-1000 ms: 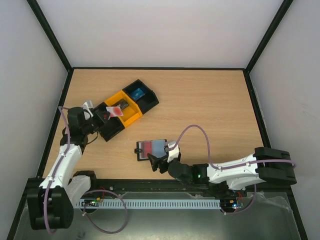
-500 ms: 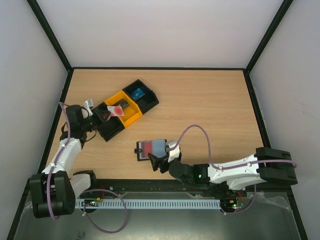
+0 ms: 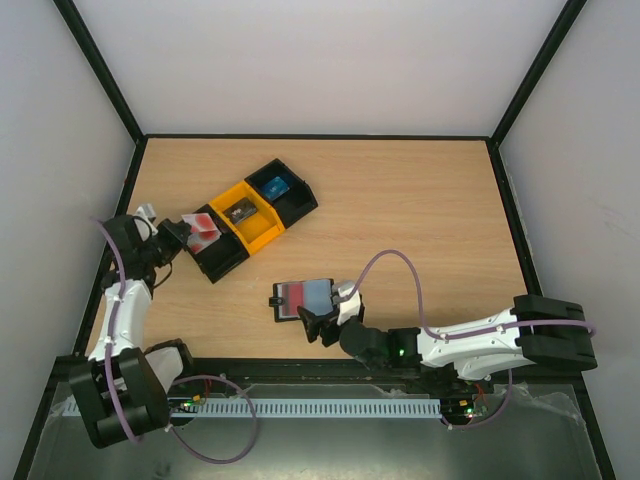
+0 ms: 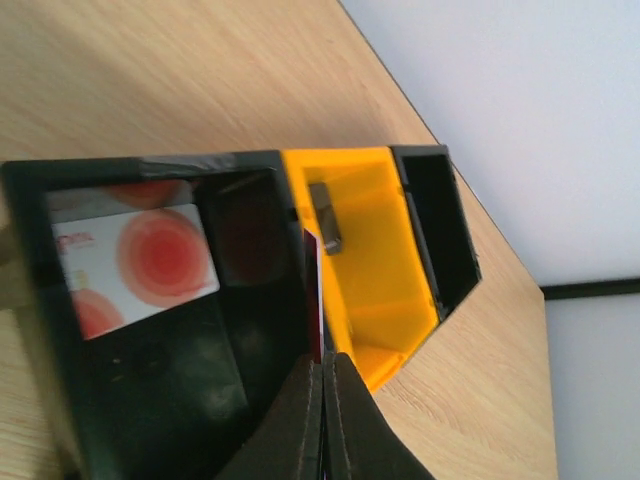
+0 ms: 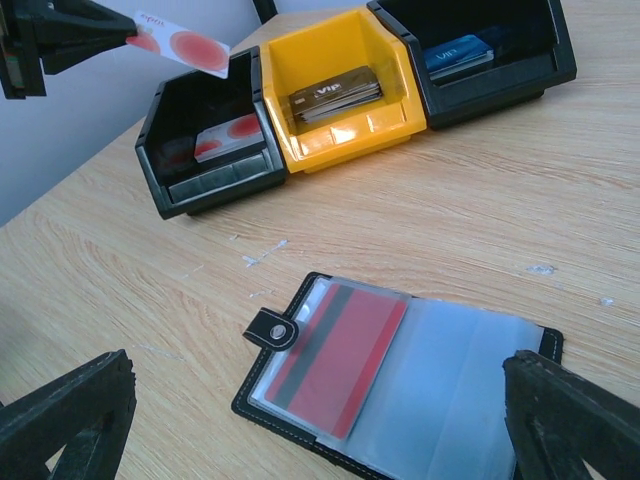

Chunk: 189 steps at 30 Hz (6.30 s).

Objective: Take the credit cards out of the card holder

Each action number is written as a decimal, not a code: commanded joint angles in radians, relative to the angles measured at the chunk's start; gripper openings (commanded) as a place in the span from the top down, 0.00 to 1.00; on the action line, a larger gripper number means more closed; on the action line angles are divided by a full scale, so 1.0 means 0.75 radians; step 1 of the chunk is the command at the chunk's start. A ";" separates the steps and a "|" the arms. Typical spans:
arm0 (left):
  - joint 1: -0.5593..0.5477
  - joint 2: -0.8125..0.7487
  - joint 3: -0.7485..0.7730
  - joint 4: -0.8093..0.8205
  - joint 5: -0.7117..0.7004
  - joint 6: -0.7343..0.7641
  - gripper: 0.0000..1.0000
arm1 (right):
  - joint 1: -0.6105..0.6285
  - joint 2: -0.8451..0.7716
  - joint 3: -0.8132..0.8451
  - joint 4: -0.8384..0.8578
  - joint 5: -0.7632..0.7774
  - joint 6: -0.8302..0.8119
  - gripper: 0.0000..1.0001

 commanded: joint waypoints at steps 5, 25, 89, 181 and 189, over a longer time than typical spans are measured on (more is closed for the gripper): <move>0.062 0.079 0.023 -0.064 -0.070 0.005 0.97 | 0.007 -0.074 -0.042 -0.016 0.045 0.002 0.02; 0.039 0.177 0.008 -0.040 -0.256 -0.015 0.98 | 0.004 -0.085 -0.047 -0.012 0.047 -0.004 0.02; -0.211 0.384 0.086 0.090 -0.674 -0.099 0.80 | -0.001 -0.276 -0.144 -0.109 0.096 -0.018 0.02; -1.087 0.290 -0.357 0.411 -0.190 -0.183 0.55 | -0.501 0.666 0.183 0.040 -0.713 0.514 0.98; -1.087 0.299 -0.360 0.444 -0.170 -0.197 0.47 | -0.502 0.688 0.176 0.020 -0.706 0.515 0.98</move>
